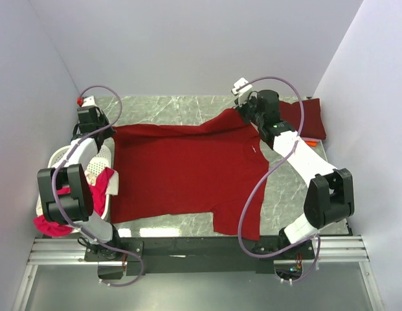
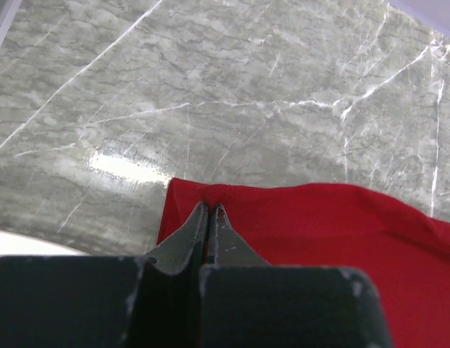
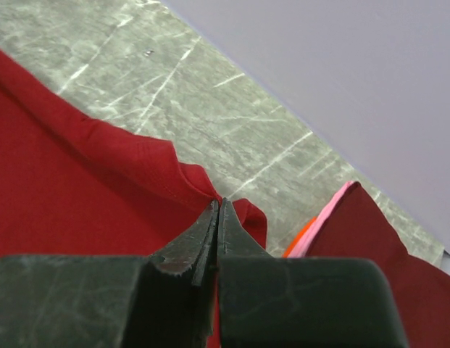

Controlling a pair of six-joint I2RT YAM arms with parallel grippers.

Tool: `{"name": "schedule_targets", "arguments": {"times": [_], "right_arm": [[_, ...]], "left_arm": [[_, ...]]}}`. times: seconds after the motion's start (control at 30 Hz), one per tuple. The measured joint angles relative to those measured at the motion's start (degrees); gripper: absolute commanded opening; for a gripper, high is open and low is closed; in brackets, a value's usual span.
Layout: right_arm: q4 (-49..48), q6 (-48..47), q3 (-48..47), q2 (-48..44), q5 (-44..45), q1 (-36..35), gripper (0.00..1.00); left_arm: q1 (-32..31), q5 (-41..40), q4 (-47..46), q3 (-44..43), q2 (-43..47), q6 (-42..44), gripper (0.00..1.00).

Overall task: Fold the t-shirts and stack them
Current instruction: Fold the tshirt

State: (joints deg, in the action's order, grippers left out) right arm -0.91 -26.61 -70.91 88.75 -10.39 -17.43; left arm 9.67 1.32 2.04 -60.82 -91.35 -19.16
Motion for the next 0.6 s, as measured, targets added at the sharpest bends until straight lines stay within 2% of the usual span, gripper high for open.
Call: {"name": "schedule_targets", "arguments": {"times": [0.6], "right_arm": [[-1.0,0.2,3.4,-2.5,-0.7,1.7,0.0]], "left_arm": [[0.0,-1.8,3.4,-6.7,-7.3,1.5,0.0]]}}
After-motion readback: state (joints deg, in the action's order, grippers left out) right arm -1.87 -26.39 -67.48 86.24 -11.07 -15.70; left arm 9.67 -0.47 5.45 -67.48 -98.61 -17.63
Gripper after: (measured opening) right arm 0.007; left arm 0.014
